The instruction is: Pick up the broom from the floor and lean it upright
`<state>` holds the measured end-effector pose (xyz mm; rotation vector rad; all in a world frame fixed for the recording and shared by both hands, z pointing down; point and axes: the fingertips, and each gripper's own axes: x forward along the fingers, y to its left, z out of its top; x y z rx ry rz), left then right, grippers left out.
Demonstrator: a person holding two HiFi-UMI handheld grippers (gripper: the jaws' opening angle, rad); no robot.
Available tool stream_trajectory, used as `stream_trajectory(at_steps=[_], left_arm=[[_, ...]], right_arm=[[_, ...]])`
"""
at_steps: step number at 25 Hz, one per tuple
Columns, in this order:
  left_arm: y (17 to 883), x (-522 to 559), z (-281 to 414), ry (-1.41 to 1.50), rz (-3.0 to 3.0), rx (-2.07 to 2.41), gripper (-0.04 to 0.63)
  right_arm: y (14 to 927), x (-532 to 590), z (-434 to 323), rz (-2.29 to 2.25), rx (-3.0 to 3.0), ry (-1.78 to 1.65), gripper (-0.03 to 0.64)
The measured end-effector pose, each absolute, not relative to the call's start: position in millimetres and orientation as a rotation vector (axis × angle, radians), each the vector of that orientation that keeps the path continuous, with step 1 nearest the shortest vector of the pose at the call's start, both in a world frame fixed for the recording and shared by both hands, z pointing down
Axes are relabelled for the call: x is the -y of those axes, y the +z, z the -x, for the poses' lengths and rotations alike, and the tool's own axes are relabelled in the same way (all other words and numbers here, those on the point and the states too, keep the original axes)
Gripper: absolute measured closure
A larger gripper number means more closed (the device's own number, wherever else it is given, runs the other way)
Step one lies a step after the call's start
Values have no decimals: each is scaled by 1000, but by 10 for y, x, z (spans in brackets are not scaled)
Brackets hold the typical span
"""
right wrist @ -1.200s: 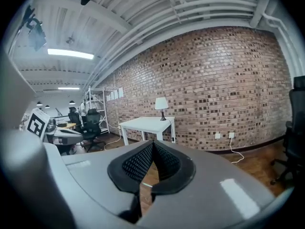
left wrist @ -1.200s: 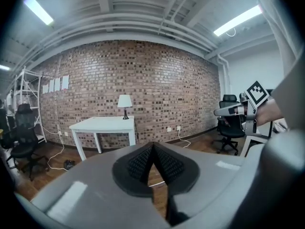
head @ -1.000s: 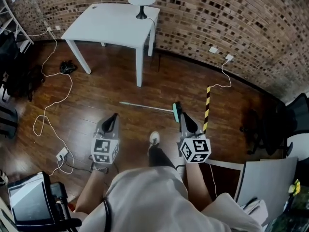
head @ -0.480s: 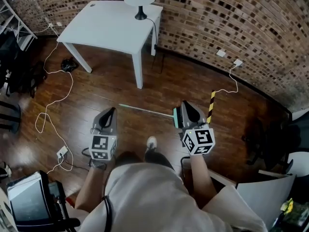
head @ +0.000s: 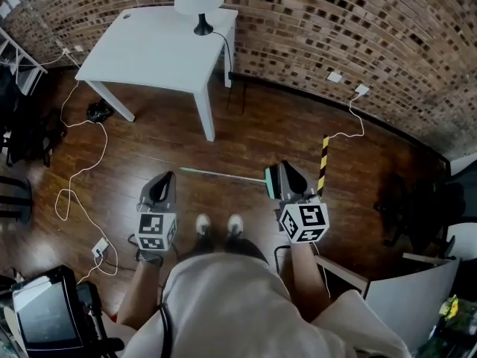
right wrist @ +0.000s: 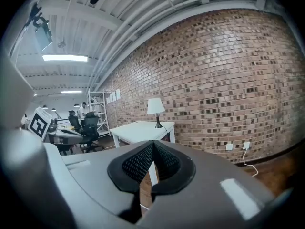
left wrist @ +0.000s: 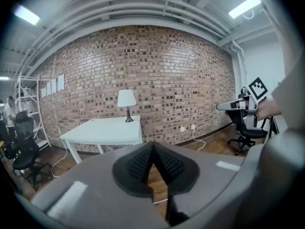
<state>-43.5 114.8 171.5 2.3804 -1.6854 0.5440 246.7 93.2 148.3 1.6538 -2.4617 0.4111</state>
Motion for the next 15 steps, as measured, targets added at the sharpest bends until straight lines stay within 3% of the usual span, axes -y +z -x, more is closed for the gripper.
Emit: stream_trajectory(at_steps=[15], left_arm=[[1949,-758,711,565,-2350,1691,595]], right_arm=[[1623,-555,-2003,-1451,2440,259,581]])
